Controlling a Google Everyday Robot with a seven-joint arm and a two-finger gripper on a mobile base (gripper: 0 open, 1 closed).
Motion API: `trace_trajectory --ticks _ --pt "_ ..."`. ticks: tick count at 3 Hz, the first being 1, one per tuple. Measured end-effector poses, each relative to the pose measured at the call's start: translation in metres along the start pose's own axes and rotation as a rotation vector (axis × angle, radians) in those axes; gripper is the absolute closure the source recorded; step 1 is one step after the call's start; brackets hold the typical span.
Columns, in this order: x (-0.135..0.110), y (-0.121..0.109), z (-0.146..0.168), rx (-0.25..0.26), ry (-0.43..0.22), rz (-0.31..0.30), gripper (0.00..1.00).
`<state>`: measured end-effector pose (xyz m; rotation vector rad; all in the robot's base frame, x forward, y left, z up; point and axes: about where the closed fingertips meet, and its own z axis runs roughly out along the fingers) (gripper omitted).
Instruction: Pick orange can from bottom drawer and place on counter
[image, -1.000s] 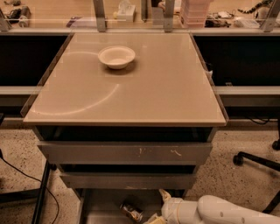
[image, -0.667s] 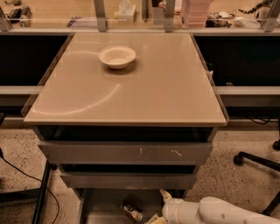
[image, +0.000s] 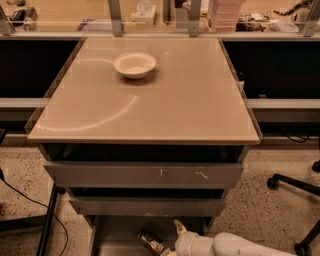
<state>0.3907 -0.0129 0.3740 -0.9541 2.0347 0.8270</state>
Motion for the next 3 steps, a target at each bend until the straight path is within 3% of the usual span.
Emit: trace_trajectory --ticks 1,2,3 --pt "0.0282 -0.0012 0.0716 -0.037 0.043 -0.059 0.0" --pt "0.0276 0.0012 0.0756 -0.045 0.046 -0.063 0.0" --pt "0.0313 -0.0054 0.081 -0.006 0.047 -0.068 0.0"
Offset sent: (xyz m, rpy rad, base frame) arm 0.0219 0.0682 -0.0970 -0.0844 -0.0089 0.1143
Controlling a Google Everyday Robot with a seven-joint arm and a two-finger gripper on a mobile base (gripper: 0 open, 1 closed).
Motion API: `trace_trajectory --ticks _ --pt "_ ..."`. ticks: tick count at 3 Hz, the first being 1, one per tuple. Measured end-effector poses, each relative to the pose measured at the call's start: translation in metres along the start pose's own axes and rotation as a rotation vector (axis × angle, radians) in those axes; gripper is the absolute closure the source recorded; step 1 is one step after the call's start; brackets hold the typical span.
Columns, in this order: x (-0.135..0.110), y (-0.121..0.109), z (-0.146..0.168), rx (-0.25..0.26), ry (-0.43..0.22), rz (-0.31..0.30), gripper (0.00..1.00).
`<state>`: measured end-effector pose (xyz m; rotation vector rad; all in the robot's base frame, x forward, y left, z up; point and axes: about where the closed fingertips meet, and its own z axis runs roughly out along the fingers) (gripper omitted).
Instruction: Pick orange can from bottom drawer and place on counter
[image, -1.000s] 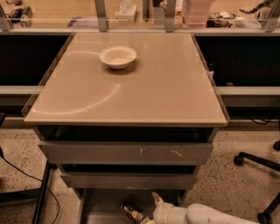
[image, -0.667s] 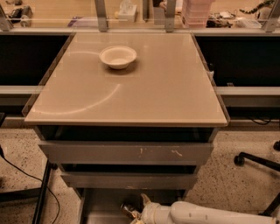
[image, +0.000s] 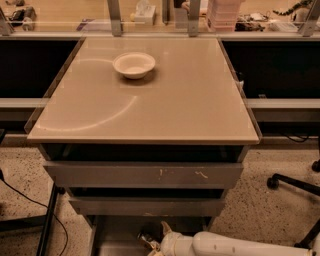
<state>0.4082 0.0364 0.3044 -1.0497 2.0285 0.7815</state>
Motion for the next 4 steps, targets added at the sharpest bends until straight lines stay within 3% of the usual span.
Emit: trace_trajectory --ticks 3,4 --pt "0.051 -0.046 0.047 0.101 0.034 0.028 0.0" --pt "0.066 -0.055 0.063 0.113 0.054 0.043 0.0"
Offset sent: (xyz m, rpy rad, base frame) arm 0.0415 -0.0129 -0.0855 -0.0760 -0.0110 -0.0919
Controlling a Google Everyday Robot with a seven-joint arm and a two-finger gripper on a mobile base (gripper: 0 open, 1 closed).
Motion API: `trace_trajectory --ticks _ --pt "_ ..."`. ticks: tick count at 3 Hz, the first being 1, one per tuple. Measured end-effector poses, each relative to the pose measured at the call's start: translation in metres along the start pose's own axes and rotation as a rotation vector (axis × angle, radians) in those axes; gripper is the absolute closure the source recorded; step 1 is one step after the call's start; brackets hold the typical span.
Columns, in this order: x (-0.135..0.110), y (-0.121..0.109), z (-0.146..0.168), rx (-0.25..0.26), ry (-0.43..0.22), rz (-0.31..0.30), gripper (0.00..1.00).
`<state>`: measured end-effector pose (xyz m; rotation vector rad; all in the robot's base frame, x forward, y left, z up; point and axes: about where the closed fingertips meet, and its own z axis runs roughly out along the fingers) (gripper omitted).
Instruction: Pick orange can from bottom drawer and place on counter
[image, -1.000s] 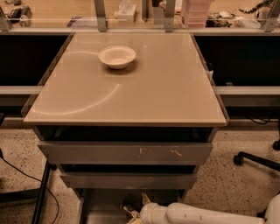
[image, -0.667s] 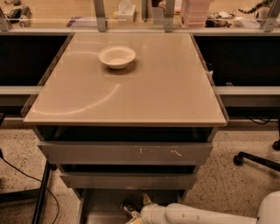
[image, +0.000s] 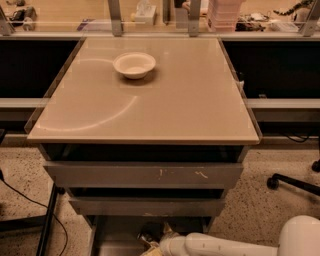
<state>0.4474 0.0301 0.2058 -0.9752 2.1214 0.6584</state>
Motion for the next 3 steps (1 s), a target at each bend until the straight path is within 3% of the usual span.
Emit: trace_trajectory --ticks 3 --pt "0.031 -0.005 0.046 -0.014 0.07 0.026 0.0"
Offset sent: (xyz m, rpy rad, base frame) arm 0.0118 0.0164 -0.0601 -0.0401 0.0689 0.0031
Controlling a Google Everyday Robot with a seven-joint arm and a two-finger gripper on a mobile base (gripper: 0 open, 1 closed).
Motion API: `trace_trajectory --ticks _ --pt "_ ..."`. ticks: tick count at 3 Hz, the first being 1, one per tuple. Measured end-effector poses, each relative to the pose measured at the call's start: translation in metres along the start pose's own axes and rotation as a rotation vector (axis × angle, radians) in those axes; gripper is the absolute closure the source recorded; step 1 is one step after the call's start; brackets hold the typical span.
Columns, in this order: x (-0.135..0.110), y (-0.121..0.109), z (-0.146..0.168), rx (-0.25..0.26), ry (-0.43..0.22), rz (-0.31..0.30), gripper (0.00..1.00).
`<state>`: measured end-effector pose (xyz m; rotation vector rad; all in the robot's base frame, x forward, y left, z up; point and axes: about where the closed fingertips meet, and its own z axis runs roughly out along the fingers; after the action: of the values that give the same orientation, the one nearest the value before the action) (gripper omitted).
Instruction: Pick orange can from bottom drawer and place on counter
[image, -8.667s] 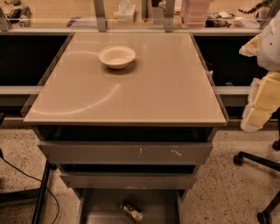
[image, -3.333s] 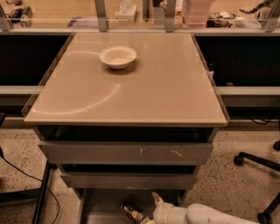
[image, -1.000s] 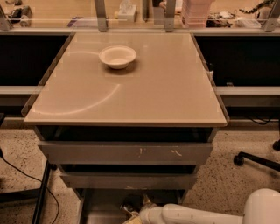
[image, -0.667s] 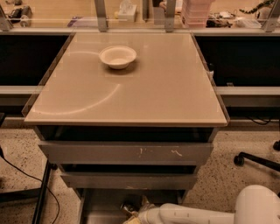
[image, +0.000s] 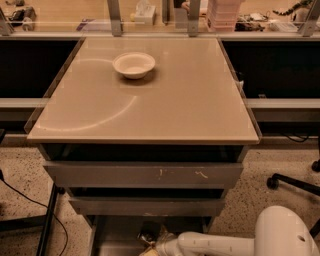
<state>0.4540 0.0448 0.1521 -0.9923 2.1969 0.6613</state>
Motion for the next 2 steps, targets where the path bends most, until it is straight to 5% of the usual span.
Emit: trace_trajectory --ticks 2 --pt "0.0092 0.0001 0.0077 -0.005 0.015 0.01 0.41"
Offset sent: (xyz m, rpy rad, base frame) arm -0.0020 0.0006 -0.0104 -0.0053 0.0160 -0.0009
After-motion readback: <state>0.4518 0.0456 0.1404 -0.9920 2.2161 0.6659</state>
